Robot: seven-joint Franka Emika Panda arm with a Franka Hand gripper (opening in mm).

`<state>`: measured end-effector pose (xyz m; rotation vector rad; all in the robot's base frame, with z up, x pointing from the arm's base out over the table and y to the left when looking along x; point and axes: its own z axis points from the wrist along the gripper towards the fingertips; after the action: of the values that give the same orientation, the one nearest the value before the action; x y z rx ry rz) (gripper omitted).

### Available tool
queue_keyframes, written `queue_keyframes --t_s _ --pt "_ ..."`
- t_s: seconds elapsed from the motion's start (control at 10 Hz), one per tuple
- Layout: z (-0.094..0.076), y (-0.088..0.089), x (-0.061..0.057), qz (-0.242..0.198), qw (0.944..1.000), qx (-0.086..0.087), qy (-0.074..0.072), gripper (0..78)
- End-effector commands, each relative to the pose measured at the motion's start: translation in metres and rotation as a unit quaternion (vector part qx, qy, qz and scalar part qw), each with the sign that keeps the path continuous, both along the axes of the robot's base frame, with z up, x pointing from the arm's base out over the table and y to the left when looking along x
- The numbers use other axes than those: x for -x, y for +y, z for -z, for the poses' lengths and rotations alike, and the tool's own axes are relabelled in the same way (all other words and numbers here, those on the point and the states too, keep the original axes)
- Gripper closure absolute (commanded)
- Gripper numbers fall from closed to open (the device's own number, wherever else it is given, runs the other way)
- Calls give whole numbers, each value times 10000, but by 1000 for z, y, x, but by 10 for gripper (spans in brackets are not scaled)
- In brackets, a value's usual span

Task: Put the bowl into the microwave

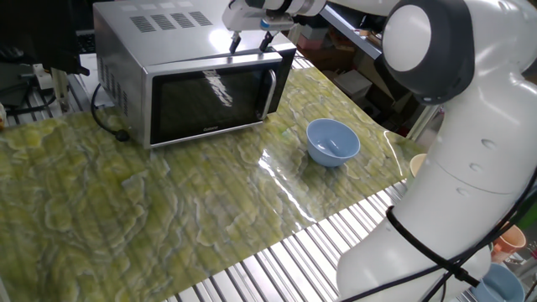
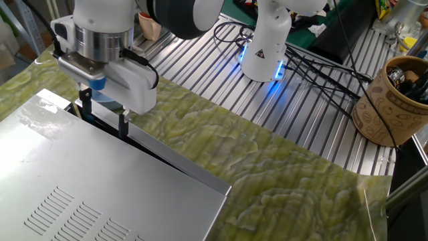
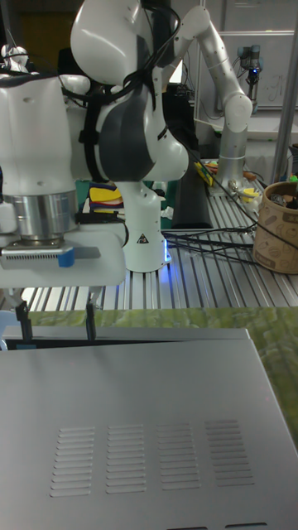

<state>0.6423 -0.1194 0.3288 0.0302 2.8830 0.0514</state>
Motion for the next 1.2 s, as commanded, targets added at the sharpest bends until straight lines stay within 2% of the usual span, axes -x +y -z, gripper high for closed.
queue_keyframes --t_s 0.1,0.4,0.8,1.0,1.2 --pt "0 -4 -1 -16 10000 -16 -15 1" --pt "3 -2 2 -28 9999 -113 17 1" --pt "5 2 6 -4 9999 -123 36 1" --pt "2 0 12 -9 9998 -163 141 1" --pt "7 -2 21 25 9997 -204 165 1"
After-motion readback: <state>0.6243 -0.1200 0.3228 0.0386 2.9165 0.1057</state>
